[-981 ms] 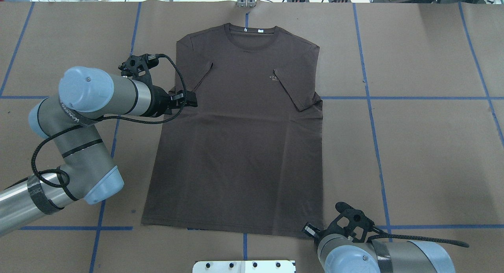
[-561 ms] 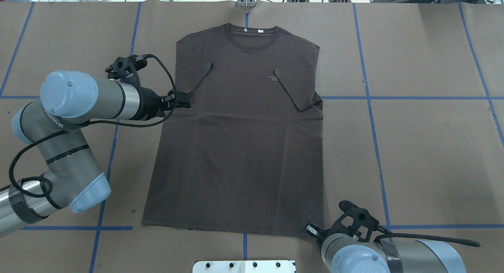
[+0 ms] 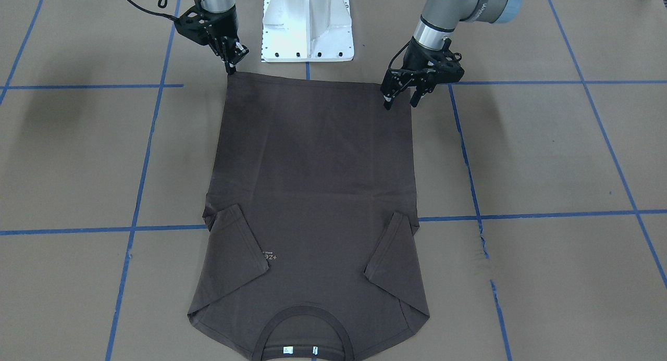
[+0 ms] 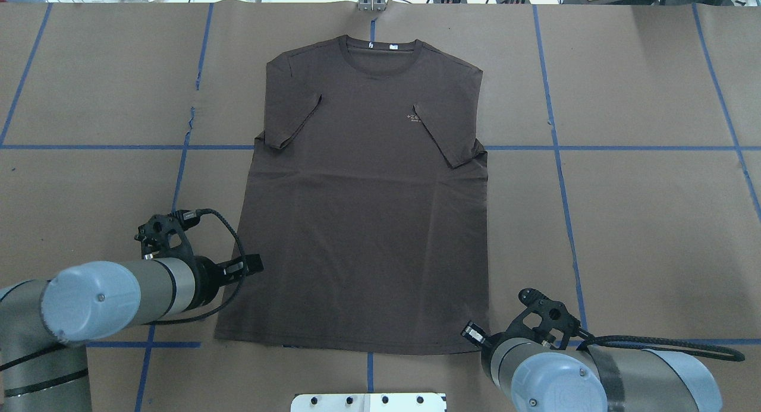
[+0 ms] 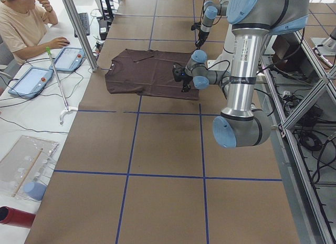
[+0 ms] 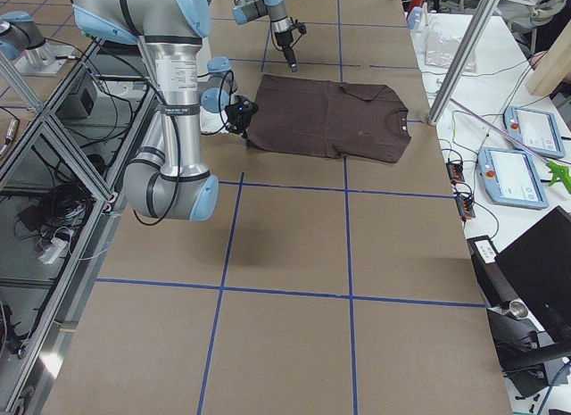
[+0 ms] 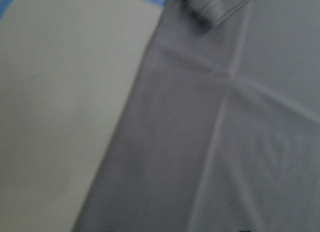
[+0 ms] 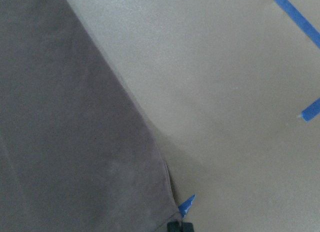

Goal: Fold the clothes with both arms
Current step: 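Grasp the hem corners nearest the robot with both grippers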

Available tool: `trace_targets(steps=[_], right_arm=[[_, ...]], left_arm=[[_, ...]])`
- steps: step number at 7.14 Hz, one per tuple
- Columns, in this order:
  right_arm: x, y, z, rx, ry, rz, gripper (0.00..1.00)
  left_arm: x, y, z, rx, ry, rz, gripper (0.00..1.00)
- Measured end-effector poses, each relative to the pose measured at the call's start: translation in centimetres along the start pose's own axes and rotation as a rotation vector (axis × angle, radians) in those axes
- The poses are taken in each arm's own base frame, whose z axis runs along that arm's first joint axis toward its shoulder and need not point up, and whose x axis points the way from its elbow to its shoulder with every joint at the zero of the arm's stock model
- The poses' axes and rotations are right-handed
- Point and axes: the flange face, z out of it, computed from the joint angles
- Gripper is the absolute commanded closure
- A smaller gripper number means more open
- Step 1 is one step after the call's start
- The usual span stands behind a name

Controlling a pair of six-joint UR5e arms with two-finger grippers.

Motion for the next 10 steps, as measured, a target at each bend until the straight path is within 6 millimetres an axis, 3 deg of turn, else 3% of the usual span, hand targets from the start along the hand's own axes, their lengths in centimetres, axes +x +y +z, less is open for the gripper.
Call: trace_targets(steps=[2, 5, 6, 8, 10], right_arm=[[-0.2, -0.3, -0.1, -0.007, 0.002, 0.007, 1.00], [-0.5, -0.5, -0.8, -0.018, 0.000, 0.014, 1.00], [-0.5, -0.7, -1.2, -0.025, 0.003, 0.017, 1.00], [-0.6, -1.0, -1.4, -0.028, 0.008, 0.022, 1.00], [-0.6, -1.3, -1.4, -0.026, 0.010, 0.024, 1.00]], left_arm=[[-1.9, 4.3, 0.8, -0.050, -0.056, -0.040, 0.17], [-3.9, 5.9, 1.5, -0.066, -0.102, -0.043, 0.23], [-4.3, 6.0, 1.6, -0.067, -0.110, -0.041, 0.43], [-4.9, 6.4, 1.6, -0.072, -0.119, -0.034, 0.97], [-5.1, 6.5, 1.6, -0.074, -0.122, -0.031, 1.00]])
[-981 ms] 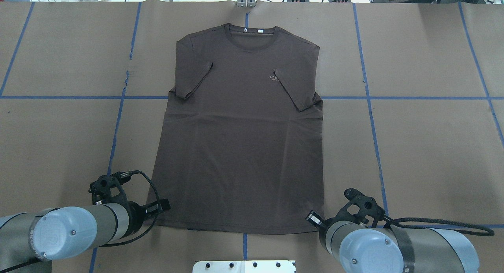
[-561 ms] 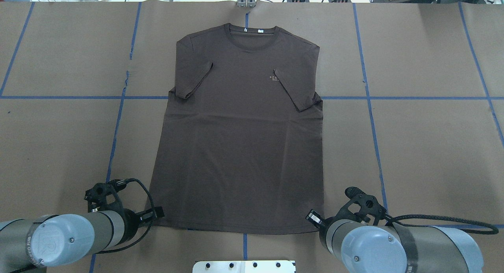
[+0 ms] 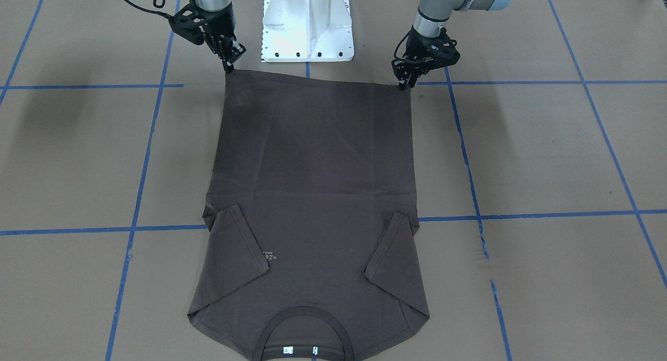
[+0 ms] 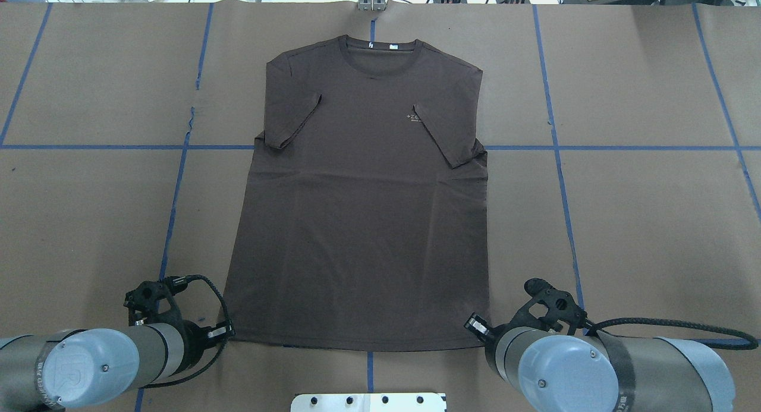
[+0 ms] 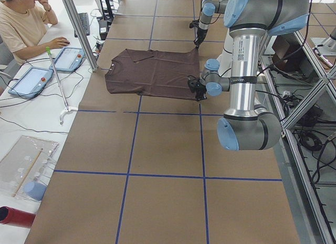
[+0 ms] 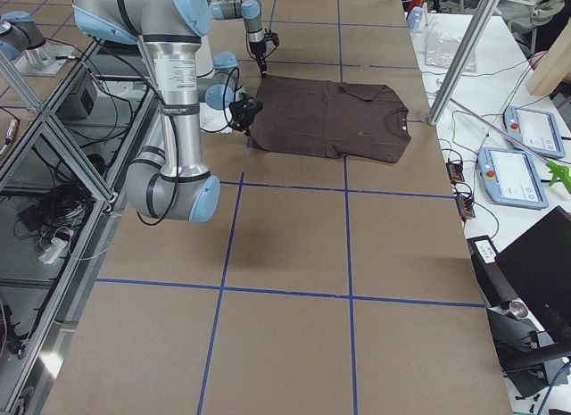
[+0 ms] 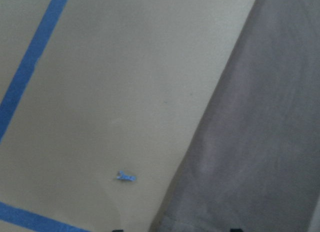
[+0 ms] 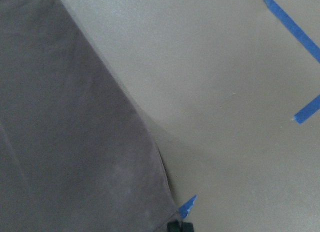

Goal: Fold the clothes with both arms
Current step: 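Grasp the hem corners nearest the robot with both grippers, then lift the hem with both grippers and fold it toward the collar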

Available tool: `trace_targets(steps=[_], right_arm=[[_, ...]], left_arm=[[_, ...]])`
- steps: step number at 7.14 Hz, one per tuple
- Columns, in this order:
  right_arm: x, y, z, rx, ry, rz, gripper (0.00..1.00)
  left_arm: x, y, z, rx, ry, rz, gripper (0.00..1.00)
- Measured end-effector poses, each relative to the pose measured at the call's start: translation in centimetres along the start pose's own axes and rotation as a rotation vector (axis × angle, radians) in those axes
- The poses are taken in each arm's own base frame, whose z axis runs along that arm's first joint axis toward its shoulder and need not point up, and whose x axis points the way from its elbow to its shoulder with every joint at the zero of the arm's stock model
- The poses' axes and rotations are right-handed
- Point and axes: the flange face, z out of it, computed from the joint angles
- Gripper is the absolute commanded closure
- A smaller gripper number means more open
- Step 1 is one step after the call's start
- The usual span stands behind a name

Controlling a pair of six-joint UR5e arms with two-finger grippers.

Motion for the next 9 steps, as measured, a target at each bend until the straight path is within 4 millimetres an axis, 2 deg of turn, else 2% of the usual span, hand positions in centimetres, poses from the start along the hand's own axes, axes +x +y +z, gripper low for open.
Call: trace_targets(steps=[1, 2, 4, 6, 7, 8, 9], right_arm=[[0.0, -0.2, 0.0, 0.002, 0.000, 0.002, 1.00], [-0.1, -0.3, 0.0, 0.002, 0.000, 0.004, 1.00], [0.0, -0.7, -1.1, -0.007, 0.001, 0.007, 1.00], [1.3, -0.4, -3.7, -0.011, 0.028, -0.014, 1.00], [2.0, -0.6, -5.3, -0.012, 0.032, -0.021, 1.00], [2.2, -1.5, -6.9, -0.010, 0.020, -0.023, 1.00], [1.2, -3.1, -7.7, 0.010, -0.004, -0.041, 1.00]], left_arm=[[0.1, 0.0, -0.3, -0.002, 0.005, 0.000, 1.00], [0.7, 0.1, -1.6, -0.010, 0.029, -0.001, 1.00], [2.1, 0.4, -7.1, -0.041, 0.110, -0.003, 1.00], [3.2, 2.8, -12.6, -0.106, 0.139, 0.004, 1.00], [3.5, 3.8, -14.5, -0.142, 0.147, -0.030, 1.00], [3.8, 4.1, -15.6, -0.159, 0.155, -0.063, 1.00], [4.2, 3.6, -15.6, -0.148, 0.159, -0.080, 1.00]])
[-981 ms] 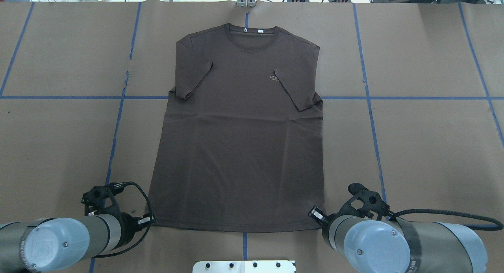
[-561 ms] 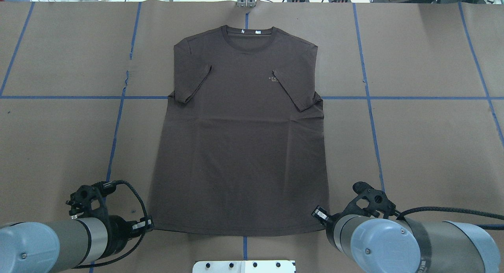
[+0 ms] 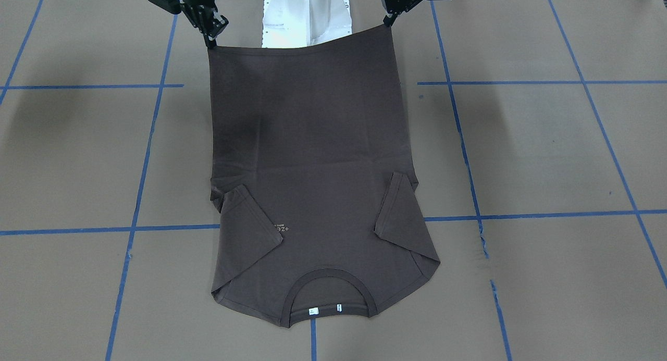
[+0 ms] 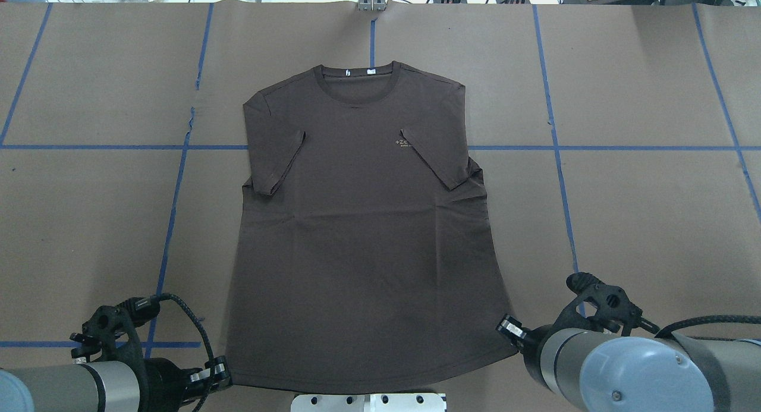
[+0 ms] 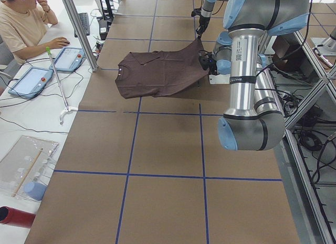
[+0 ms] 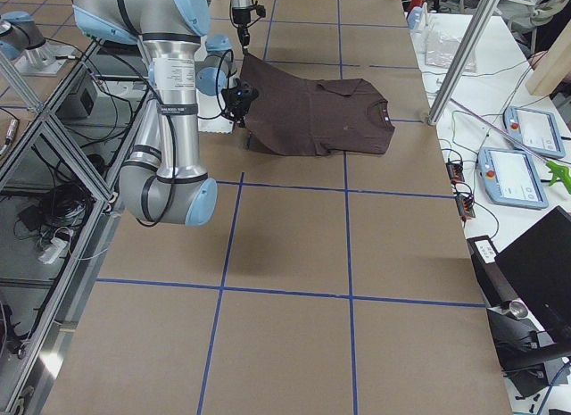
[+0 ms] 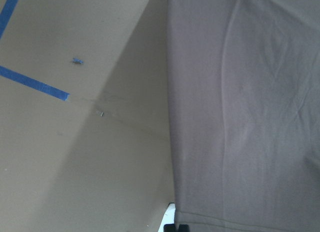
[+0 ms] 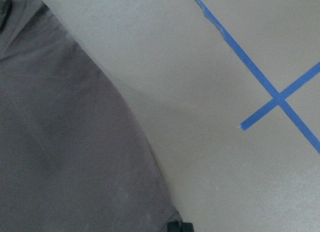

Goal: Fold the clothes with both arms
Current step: 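Lift the hem with both grippers and fold it toward the collar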

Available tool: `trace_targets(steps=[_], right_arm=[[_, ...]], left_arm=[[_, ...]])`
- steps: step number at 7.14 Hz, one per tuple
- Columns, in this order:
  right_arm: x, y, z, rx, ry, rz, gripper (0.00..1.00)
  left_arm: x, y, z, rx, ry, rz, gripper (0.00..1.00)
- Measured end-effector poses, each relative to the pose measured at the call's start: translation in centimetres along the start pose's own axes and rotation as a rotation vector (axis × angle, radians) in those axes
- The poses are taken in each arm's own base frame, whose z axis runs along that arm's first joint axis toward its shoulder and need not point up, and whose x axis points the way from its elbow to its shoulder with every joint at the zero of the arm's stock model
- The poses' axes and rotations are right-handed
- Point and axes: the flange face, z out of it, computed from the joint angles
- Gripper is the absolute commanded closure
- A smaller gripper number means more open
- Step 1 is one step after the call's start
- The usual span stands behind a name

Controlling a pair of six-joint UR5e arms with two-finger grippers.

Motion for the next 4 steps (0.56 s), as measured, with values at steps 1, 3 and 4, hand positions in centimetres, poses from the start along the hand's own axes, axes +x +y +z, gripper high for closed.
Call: trace_targets(steps=[1, 3, 4], right_arm=[[-2.5, -2.0, 0.0, 0.036, -0.032, -0.041, 1.00], [-10.3, -8.2, 2.1, 0.140, -0.045, -0.123, 1.00], [-13.1, -11.9, 4.1, 0.171, -0.034, -0.147, 1.00]], left_arm=[[0.7, -2.0, 0.8, 0.049, 0.005, -0.009, 1.00], [4.8, -11.1, 3.4, 0.237, 0.020, 0.061, 1.00], [6.7, -16.0, 5.5, 0.318, -0.007, 0.101, 1.00]])
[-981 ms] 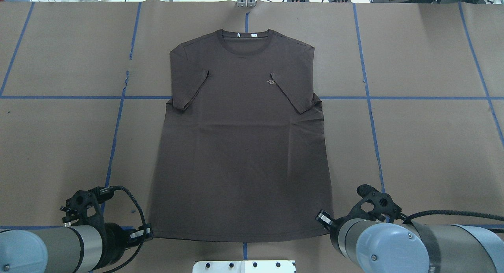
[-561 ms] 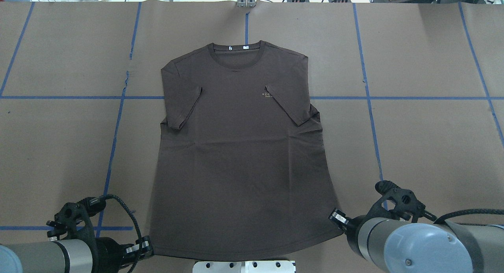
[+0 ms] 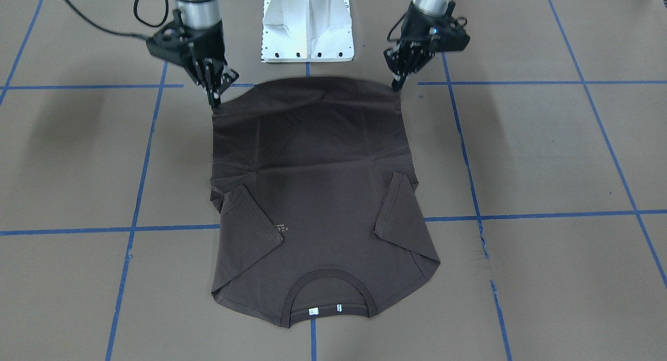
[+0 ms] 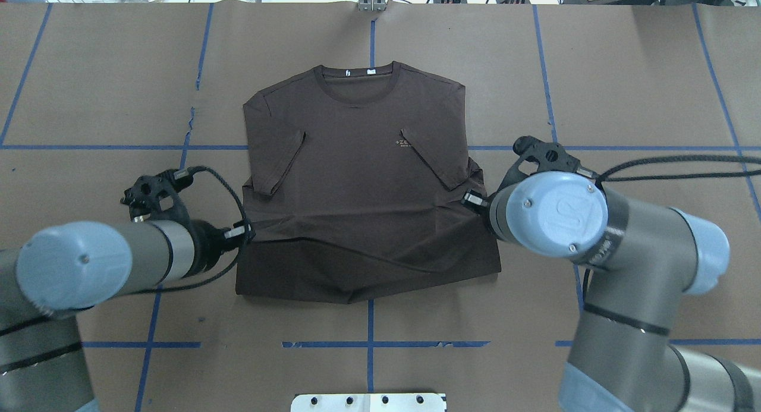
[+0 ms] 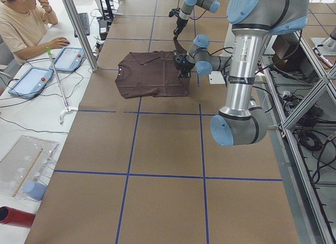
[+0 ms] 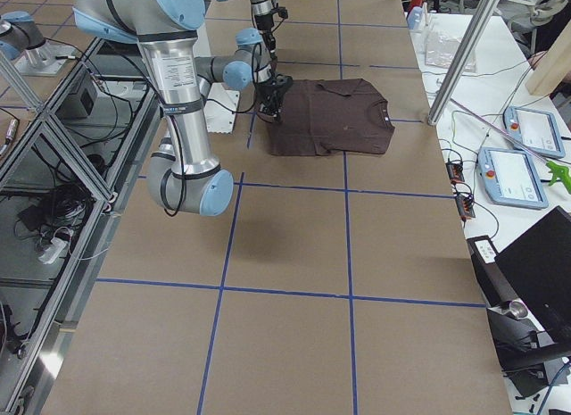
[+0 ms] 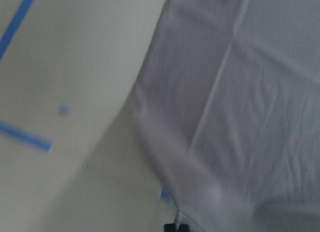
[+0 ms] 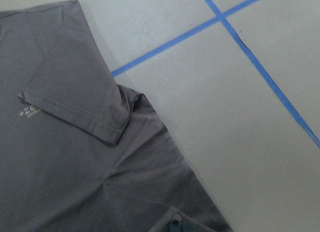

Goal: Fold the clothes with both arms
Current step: 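Lift the hem with both grippers and fold it toward the collar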

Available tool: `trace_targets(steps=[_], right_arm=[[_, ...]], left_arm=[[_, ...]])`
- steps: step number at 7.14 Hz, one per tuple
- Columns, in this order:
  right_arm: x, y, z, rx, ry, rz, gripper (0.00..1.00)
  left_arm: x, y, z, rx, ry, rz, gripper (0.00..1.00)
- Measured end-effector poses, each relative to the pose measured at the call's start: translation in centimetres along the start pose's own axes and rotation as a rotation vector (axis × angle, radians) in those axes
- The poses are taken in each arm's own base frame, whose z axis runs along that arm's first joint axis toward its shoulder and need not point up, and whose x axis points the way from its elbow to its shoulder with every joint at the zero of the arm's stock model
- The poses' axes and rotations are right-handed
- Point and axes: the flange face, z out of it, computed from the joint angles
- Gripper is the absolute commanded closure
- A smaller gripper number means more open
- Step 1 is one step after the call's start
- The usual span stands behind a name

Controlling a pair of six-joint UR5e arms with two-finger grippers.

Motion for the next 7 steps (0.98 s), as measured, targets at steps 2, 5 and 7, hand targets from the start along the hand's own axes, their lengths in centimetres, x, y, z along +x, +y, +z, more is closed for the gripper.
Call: trace_targets(steps=[2, 5, 7], right_arm=[[-2.5, -7.3, 5.5, 0.043, -0.026, -0.019, 1.00], [-8.5, -15.6, 9.8, 0.078, 0.004, -0.007, 1.00], [-11.7, -18.4, 13.2, 0.090, -0.002, -0.001, 1.00]], left_arm=[[2.1, -7.7, 4.9, 0.117, -0.045, 0.044, 1.00], [2.4, -15.0, 8.8, 0.205, -0.070, 0.074, 1.00], [2.6, -17.4, 11.1, 0.229, -0.086, 0.074, 1.00]])
